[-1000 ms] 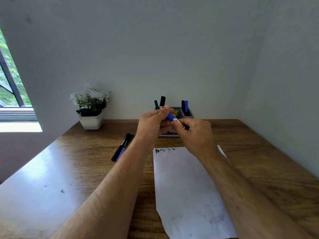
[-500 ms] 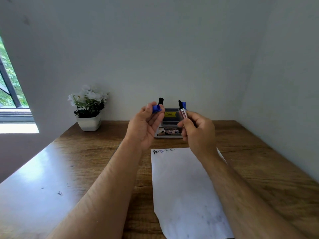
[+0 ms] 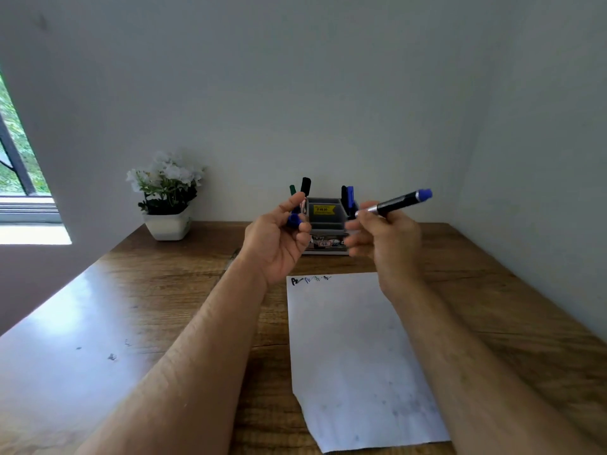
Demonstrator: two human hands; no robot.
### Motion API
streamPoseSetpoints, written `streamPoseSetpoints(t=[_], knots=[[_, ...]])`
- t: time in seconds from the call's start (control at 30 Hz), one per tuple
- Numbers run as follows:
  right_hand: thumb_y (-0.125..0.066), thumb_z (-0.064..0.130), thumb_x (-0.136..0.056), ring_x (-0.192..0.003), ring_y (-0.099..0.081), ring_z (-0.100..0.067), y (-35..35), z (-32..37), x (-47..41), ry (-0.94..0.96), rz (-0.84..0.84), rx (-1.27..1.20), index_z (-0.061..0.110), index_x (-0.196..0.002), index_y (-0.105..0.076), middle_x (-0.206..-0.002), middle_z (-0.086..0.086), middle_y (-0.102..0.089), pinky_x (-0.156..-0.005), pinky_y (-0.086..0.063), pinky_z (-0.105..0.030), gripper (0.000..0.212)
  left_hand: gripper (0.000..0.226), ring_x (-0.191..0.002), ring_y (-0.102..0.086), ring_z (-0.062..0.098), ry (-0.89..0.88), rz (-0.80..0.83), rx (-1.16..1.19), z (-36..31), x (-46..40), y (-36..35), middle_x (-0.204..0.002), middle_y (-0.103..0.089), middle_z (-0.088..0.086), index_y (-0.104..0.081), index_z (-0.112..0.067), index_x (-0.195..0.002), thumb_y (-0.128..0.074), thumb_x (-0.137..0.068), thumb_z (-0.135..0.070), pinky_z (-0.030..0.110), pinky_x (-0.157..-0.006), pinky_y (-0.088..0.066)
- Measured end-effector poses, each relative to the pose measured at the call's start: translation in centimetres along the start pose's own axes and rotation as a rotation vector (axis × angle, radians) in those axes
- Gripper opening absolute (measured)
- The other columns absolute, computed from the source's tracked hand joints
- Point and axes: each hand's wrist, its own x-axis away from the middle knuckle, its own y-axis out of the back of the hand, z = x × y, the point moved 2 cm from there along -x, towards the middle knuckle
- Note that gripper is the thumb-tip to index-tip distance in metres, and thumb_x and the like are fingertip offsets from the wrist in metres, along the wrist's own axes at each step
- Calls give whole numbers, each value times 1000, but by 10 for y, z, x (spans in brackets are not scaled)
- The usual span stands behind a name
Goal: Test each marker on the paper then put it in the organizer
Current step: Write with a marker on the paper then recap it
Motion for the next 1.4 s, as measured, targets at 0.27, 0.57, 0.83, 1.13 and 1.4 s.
streamPoseSetpoints(t=[0.27, 0.57, 0.83, 1.13, 1.4], knots=[[-64, 13, -87, -44, -61, -14, 8, -20, 2, -19, 195, 645, 11, -78, -60, -63, -8, -67, -42, -46, -23, 10, 28, -50, -35, 11, 279, -142, -621, 18, 7, 1, -68, -45, 4, -59, -13, -107, -32, -101, -13, 23, -45, -33], [-64, 14, -84, -49, -53, -2, 8, -29, 2, -23, 284, 684, 12, -68, -55, -58, 0, -60, -54, -41, -22, 18, 24, -51, -36, 13, 151, -275, -583, 30, 1, -2, -70, -44, 7, -57, -8, -96, -33, -101, -9, 38, -68, -58], [-63, 16, -86, -52, -51, -1, 6, -31, 1, -10, 314, 729, 14, -71, -55, -62, 2, -56, -47, -34, -11, 18, 28, -49, -37, 12, 130, -378, -607, 29, -5, 5, -71, -45, 6, -59, -10, -96, -31, -100, -11, 39, -59, -59], [-65, 13, -84, -54, -50, -6, 5, -34, -2, 5, 336, 724, 13, -68, -51, -60, 1, -53, -50, -36, -18, 20, 28, -54, -40, 14, 150, -383, -611, 29, -6, 5, -75, -47, 7, -60, -11, -97, -32, -100, -12, 48, -66, -61], [-65, 14, -82, -58, -49, -12, 6, -36, -4, 0, 314, 728, 10, -70, -52, -63, -4, -53, -53, -35, -24, 18, 29, -55, -41, 14, 156, -388, -615, 29, -6, 5, -77, -47, 7, -60, -10, -99, -32, -101, -12, 47, -65, -61]])
